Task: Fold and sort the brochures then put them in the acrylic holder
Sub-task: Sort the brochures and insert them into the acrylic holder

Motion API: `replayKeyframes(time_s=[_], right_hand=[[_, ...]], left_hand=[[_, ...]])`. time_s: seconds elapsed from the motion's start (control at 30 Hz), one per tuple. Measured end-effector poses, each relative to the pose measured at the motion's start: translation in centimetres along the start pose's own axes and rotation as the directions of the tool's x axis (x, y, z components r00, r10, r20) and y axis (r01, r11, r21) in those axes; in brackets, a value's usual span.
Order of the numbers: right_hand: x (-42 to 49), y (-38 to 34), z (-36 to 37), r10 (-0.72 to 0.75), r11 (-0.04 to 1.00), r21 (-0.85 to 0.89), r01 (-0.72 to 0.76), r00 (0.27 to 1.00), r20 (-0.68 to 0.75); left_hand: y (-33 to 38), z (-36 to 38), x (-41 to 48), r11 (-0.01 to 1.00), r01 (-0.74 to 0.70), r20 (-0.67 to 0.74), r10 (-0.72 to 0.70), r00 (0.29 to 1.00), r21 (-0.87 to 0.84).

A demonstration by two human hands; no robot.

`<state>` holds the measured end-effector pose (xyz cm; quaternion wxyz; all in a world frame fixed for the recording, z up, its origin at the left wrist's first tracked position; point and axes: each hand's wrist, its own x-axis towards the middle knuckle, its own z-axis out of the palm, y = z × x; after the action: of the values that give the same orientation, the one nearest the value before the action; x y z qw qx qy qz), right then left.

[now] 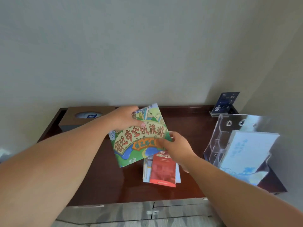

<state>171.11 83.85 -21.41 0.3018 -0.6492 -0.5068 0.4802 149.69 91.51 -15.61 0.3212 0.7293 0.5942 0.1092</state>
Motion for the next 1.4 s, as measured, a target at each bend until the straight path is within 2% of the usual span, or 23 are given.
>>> replayKeyframes(time_s=[0.13, 0.2, 0.4, 0.6, 0.73, 0.9, 1.1, 1.4], right_hand=[[-1.5, -1.0, -5.2, -0.140, 0.983, 0.118, 0.142, 0.990, -0.029], [-2.3, -0.7, -8.6, -0.189, 0.979, 0.064, 0.192, 0.980, -0.059], [-4.7, 1.9, -20.6, -0.315, 0.943, -0.151, 0.296, 0.941, -0.126], [-6.0, 4.6, -29.2, -0.373, 0.891, -0.348, 0.291, 0.906, -0.198], [-6.0, 5.4, -32.0, -0.397, 0.894, -0.343, 0.288, 0.865, -0.307], [-5.6, 6.8, -32.7, -0.372, 0.906, -0.337, 0.254, 0.860, -0.350], [-4.0, 8.9, -31.8, -0.378, 0.885, -0.417, 0.205, 0.841, -0.388], [-3.0, 12.3, -30.1, -0.273, 0.882, -0.466, 0.071, 0.882, -0.383]], left_hand=[[3.2, 2.4, -1.7, 0.960, -0.045, -0.103, 0.017, 0.995, -0.277], [5.4, 4.6, -2.3, 0.935, -0.057, -0.119, 0.016, 0.993, -0.350], [14.5, 10.7, -2.8, 0.907, -0.135, -0.150, 0.080, 0.985, -0.400], [21.7, 16.7, -1.7, 0.917, -0.264, -0.264, 0.187, 0.946, -0.300], [23.9, 19.2, -0.8, 0.924, -0.296, -0.317, 0.214, 0.924, -0.240], [24.7, 20.8, 0.3, 0.961, -0.225, -0.337, 0.162, 0.928, -0.158], [24.0, 22.5, 1.3, 0.984, -0.141, -0.333, 0.097, 0.938, -0.111], [22.5, 25.1, 1.7, 0.999, -0.003, -0.329, 0.019, 0.944, 0.049]])
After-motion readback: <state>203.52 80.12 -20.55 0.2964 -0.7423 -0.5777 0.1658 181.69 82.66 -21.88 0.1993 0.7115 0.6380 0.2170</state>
